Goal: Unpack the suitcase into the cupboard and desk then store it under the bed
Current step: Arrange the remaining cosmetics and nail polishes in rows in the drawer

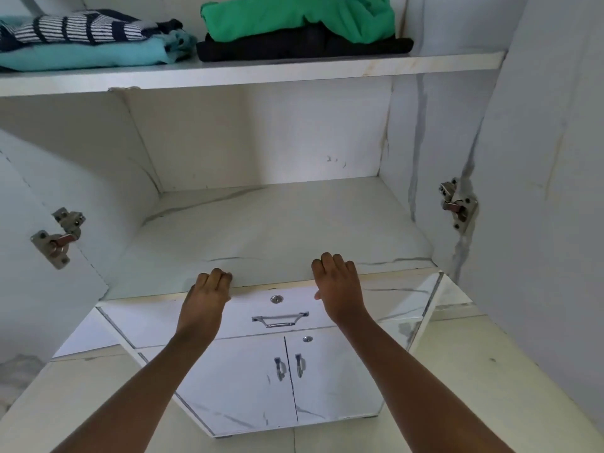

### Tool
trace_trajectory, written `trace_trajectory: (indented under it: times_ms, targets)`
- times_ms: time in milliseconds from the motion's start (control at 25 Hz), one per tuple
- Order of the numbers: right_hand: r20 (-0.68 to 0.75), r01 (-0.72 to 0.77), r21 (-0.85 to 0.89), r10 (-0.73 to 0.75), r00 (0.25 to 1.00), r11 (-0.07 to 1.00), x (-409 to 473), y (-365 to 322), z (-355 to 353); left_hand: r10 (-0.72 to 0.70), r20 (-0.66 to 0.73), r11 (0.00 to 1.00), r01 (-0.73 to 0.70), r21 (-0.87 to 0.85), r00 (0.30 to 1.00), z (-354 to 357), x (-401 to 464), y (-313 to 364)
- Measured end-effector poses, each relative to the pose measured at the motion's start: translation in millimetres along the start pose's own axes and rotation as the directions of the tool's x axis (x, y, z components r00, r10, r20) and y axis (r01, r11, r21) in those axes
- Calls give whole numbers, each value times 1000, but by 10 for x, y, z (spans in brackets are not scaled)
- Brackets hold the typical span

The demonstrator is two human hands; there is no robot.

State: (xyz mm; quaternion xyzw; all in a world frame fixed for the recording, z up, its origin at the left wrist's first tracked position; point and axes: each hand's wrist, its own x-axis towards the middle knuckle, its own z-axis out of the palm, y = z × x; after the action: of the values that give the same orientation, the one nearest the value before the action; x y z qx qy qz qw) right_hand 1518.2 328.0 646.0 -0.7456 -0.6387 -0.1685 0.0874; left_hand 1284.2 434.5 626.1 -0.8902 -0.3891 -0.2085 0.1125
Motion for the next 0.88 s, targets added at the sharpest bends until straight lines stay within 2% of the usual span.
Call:
trace_trajectory:
  times_ms: [160, 320, 400, 480, 560, 640, 680, 760, 880]
  targets:
    - [-39, 12, -13, -13, 999, 1000, 33, 15, 55, 24, 5, 996, -24, 89, 1000, 77, -52, 4]
    - [32, 15, 3, -15, 999, 1000, 54, 5, -16, -46, 135, 995, 33, 99, 990, -89, 22, 109]
    - [111, -33, 24, 31, 993, 999, 65, -52, -236, -151, 177, 985, 164, -56, 972, -282, 117, 154]
    - [118, -84, 154, 66, 991, 985, 101, -116, -498, -233, 143, 918, 266, -296, 962, -615, 119, 170]
    - [52, -107, 415, 93, 994, 903, 77, -284, -875, -278, -27, 823, 223, -522, 960, -1153, -21, 178]
    - [-144, 3, 574, 97, 985, 819, 48, -577, -1385, -358, -205, 728, 134, -673, 911, -1894, -268, 148]
    - [-243, 86, 624, 89, 966, 777, 35, -767, -1686, -388, -313, 719, 72, -692, 867, -2288, -411, 116]
    - [-388, 240, 700, 76, 918, 673, 21, -1134, -2239, -419, -509, 769, -5, -640, 752, -2982, -660, 32]
    - [-563, 452, 738, 87, 822, 501, -44, -1687, -3036, -421, -684, 849, -7, -529, 595, -3830, -1075, -173]
